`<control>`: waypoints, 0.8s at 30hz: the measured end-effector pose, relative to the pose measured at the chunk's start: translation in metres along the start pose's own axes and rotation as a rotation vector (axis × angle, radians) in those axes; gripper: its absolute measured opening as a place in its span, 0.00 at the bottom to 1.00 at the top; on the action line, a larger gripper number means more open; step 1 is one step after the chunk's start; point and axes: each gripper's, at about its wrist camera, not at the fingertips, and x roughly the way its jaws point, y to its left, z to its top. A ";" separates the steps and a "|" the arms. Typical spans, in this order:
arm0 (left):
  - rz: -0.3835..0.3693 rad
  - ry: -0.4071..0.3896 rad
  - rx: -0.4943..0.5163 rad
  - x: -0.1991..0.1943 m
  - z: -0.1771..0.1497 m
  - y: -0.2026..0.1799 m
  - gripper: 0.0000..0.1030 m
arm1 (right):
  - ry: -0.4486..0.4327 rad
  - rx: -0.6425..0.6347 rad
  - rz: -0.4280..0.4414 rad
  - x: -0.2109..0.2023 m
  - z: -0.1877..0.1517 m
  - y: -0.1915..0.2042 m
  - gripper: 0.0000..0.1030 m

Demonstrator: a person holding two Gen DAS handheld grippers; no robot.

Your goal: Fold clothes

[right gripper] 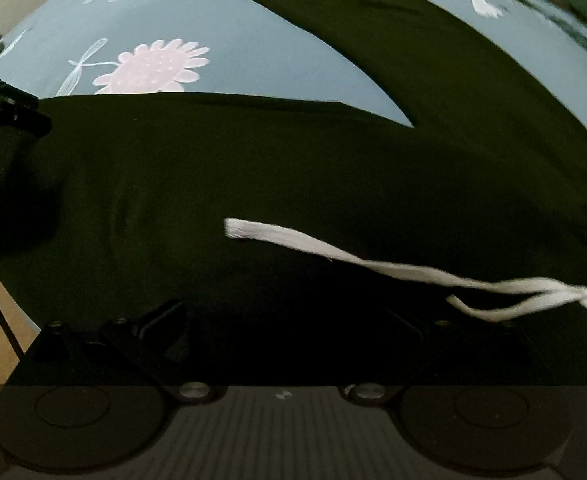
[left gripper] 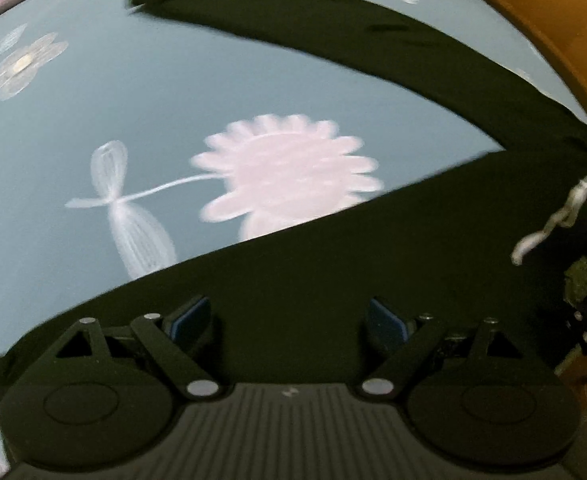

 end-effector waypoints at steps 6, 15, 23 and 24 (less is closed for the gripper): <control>-0.018 0.062 0.044 0.027 -0.004 -0.015 0.84 | 0.023 0.035 -0.030 0.003 0.001 -0.021 1.00; 0.059 0.085 0.020 0.023 -0.028 0.001 0.84 | 0.092 0.022 -0.047 0.015 0.000 -0.024 1.00; 0.086 0.030 -0.112 -0.004 -0.030 0.036 0.84 | 0.069 0.009 -0.056 0.007 0.020 -0.015 1.00; 0.086 0.019 -0.113 -0.005 -0.030 0.039 0.84 | 0.062 0.011 -0.060 0.007 0.024 -0.013 1.00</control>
